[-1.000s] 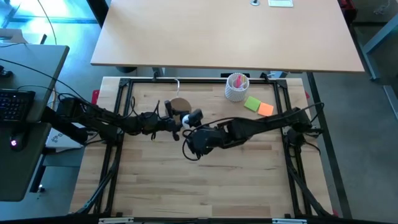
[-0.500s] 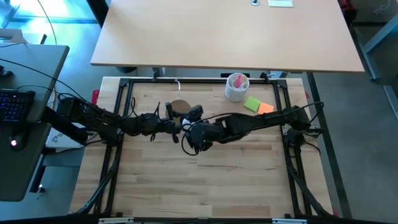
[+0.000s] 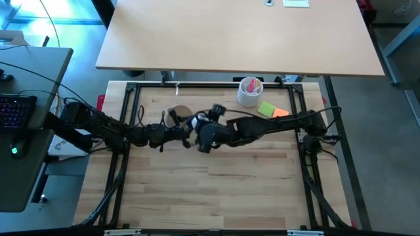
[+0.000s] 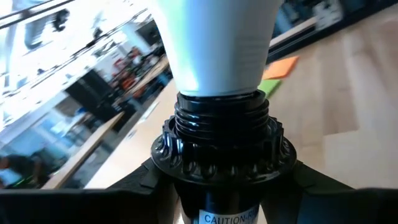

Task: Screw lightbulb
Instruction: Insert the white lightbulb into the desk lamp

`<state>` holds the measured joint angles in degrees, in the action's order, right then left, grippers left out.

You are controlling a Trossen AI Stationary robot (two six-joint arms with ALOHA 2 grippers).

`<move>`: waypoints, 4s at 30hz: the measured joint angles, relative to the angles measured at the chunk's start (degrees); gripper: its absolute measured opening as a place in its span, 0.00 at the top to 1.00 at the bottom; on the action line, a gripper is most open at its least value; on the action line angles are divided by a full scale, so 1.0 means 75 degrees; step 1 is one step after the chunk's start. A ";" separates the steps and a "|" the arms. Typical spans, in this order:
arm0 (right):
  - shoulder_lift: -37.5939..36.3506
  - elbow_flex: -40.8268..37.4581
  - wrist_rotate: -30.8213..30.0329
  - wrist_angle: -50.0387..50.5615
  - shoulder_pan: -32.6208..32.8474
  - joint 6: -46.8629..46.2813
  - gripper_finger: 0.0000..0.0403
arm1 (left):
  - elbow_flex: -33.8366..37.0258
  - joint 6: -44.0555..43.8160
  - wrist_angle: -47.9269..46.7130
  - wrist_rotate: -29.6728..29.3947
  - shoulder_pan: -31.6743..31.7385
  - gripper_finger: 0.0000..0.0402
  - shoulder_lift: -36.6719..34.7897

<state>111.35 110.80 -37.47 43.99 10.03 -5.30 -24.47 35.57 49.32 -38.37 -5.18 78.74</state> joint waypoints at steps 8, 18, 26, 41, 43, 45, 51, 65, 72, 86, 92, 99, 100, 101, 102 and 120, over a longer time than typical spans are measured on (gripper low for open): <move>0.0000 0.0000 0.0071 -0.0446 -0.0255 -0.1286 0.35 | -0.0005 -0.0049 0.0129 -0.0789 -0.0039 0.60 -0.0013; 0.0000 0.0000 0.0397 -0.0671 -0.0220 -0.0323 0.35 | -0.0017 -0.0269 -0.0025 -0.0637 -0.0019 0.60 -0.0023; -0.0023 0.0001 0.1154 -0.0585 -0.0209 0.0404 0.31 | -0.0017 -0.0213 -0.0188 -0.0339 -0.0016 0.60 -0.0023; -0.0044 0.0704 0.0853 -0.0768 -0.0168 0.4047 0.18 | -0.0052 -0.0305 -0.0531 0.0151 0.0017 0.60 -0.0044; -0.0044 0.0976 0.0878 -0.0466 -0.0114 0.4479 0.18 | -0.0052 -0.0301 -0.0540 0.0346 0.0062 0.60 -0.0044; -0.0046 0.1294 0.1236 0.0099 -0.0037 0.4670 0.18 | -0.0052 -0.0235 -0.0542 0.0457 0.0100 0.60 -0.0044; -0.0055 0.1789 0.1698 0.1869 0.0148 0.4693 0.18 | -0.0052 -0.0163 -0.0615 0.0885 0.0103 0.60 -0.0044; -0.0044 0.1772 0.1270 0.2659 0.0321 0.7395 0.18 | -0.0044 -0.0240 -0.0595 0.1635 0.0255 0.60 -0.0038; -0.0044 0.1766 0.1668 0.2552 0.0046 0.7455 0.18 | -0.0044 -0.0297 -0.0618 0.1879 0.0246 0.60 -0.0038; 0.0816 0.1754 0.1450 0.1971 0.0016 0.8550 0.18 | -0.0041 -0.0299 -0.0641 0.1899 0.0246 0.60 -0.0035; 0.0825 0.1754 0.1369 0.2041 0.0007 0.7137 0.20 | -0.0038 -0.0276 -0.0644 0.1909 0.0246 0.60 -0.0031; 0.0825 0.1754 0.1124 0.2290 -0.0003 0.4910 0.32 | -0.0029 -0.0309 -0.0434 0.1801 0.0243 0.60 -0.0019; 0.0825 0.1754 0.1042 0.2289 -0.0002 0.4542 0.34 | -0.0026 -0.0311 -0.0383 0.1721 0.0240 0.60 -0.0015; 0.0825 0.1754 0.0995 0.2285 -0.0002 0.4174 0.36 | -0.0023 -0.0312 -0.0342 0.1644 0.0240 0.60 -0.0011; 0.0825 0.1754 0.0964 0.2259 -0.0005 0.3774 0.37 | -0.0023 -0.0328 -0.0307 0.1539 0.0237 0.60 -0.0006; 0.1081 0.1763 0.0291 0.1333 -0.0169 -0.1040 0.39 | -0.0006 -0.0642 -0.0117 -0.0050 0.0124 0.60 0.0020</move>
<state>119.46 124.03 -35.29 53.99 8.77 -13.09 -24.51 30.75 48.44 -38.74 -4.25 78.89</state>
